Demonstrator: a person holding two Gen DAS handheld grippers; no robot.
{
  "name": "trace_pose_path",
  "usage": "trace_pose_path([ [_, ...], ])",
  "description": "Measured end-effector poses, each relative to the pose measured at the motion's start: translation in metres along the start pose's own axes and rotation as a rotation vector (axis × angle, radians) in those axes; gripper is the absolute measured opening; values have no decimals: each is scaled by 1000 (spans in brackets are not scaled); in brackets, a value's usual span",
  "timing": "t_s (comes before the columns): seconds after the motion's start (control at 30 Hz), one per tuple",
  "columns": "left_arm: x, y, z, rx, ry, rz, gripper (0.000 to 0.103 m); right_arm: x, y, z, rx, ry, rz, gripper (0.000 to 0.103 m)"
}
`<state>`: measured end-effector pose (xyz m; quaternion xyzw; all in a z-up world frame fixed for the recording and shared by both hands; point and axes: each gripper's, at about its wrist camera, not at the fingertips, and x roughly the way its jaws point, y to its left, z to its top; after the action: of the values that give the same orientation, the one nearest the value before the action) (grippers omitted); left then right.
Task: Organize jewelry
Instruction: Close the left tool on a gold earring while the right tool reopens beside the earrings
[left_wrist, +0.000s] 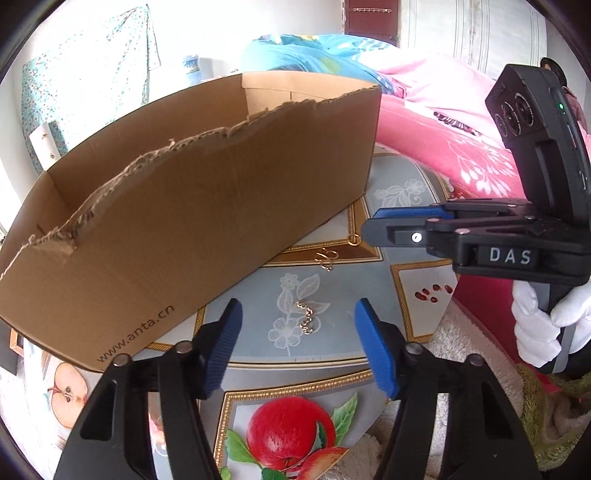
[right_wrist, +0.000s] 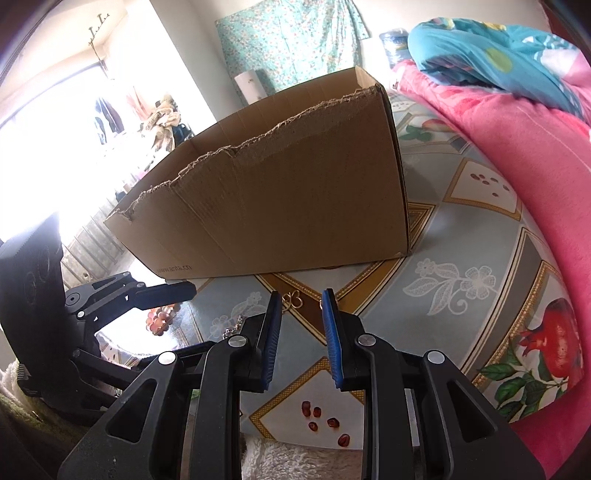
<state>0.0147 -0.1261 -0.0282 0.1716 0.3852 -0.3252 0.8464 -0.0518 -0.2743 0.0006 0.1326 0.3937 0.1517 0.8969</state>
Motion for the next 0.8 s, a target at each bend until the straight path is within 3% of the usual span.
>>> trace_pose_path([
  [0.23, 17, -1, -2, 29, 87, -32, 24, 10, -5, 0, 5, 14, 15, 24],
  [0.43, 19, -1, -2, 48, 81, -19, 2, 17, -10, 4, 13, 20, 28, 24],
  [0.8, -13, 19, 4, -30, -27, -57, 0, 13, -10, 2, 23, 23, 24, 24],
])
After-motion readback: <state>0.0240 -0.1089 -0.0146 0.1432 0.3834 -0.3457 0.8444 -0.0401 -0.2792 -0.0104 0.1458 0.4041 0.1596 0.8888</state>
